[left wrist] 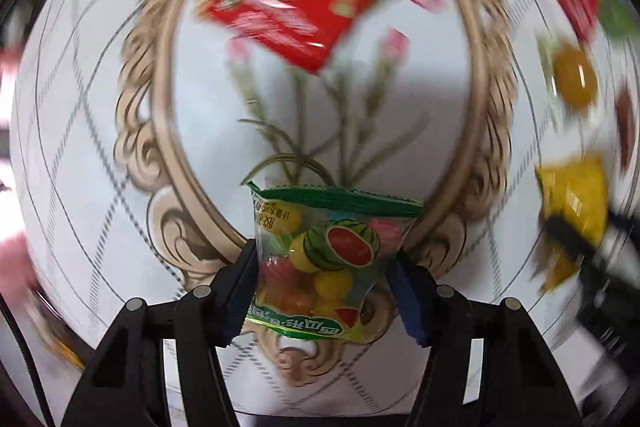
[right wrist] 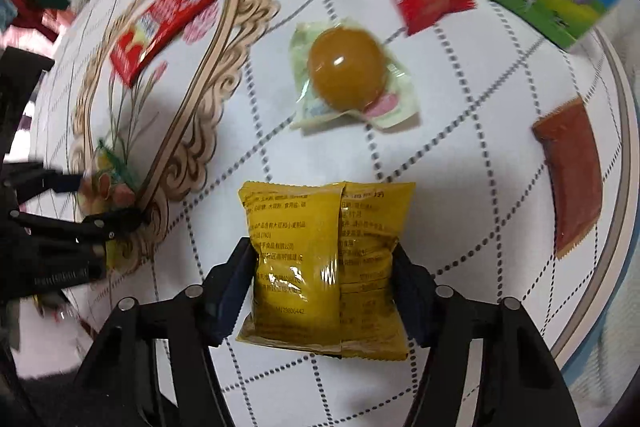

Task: Organize snacks
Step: 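Grasp the green candy bag with the left tool while the right tool grasps the yellow bag, then carry the candy bag and yellow bag into the box and open both tools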

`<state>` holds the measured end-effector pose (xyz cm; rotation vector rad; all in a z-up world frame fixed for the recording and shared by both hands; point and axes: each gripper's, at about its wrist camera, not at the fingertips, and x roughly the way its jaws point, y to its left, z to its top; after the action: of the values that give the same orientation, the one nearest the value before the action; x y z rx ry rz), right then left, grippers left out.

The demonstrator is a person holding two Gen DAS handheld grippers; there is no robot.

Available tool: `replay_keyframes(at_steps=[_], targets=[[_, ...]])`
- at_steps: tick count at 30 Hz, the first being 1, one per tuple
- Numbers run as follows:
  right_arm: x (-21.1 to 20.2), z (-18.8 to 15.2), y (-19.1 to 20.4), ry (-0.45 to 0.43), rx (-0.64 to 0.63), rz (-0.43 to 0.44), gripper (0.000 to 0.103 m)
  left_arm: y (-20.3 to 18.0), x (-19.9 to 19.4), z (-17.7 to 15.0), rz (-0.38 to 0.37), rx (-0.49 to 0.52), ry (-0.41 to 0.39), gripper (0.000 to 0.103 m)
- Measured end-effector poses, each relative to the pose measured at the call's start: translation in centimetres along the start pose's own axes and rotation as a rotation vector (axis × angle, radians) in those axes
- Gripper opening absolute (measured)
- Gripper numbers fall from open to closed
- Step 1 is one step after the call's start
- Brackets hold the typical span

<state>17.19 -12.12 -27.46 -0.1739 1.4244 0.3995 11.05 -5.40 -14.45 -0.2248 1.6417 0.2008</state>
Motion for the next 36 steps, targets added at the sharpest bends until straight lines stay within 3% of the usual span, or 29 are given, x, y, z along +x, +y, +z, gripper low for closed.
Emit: replay_keyframes(at_steps=[2, 6, 12, 17, 19, 23, 30, 34, 36], targets=[[-0.3, 0.0, -0.4, -0.018, 0.038, 0.012, 0.064, 0.4, 0.4, 0.2, -0.027, -0.044, 0.009, 0.060], [0.0, 0.4, -0.6, 0.000, 0.037, 0.007, 0.067, 0.2, 1.3, 0.2, 0.004, 0.000, 0.017, 0.061], [1.4, 0.4, 0.1, 0.021, 0.000, -0.029, 0.069, -3.7, 1.6, 0.3, 0.055, 0.032, -0.019, 0.055], [1.3, -0.5, 0.2, -0.016, -0.004, -0.034, 0.066, -5.4, -1.3, -1.5, 0.064, 0.043, -0.049, 0.050], [0.8, -1.1, 0.1, -0.031, -0.001, -0.030, 0.060, -5.1, -2.6, -1.7, 0.052, 0.047, -0.054, 0.050], [-0.9, -1.4, -1.4, -0.065, 0.032, 0.015, 0.056, -3.9, -6.0, -0.5, -0.016, 0.043, -0.077, 0.050], [-8.6, 0.2, -4.4, -0.191, 0.119, 0.155, 0.055, -8.1, -16.9, 1.8, -0.219, 0.057, -0.223, 0.050], [-15.1, 4.0, -6.1, -0.319, 0.142, 0.215, 0.055, -9.5, -23.6, 7.1, -0.319, 0.100, -0.314, 0.050], [-17.3, 6.7, -6.7, -0.370, 0.148, 0.231, 0.055, -8.7, -25.2, 9.9, -0.309, 0.122, -0.344, 0.050]])
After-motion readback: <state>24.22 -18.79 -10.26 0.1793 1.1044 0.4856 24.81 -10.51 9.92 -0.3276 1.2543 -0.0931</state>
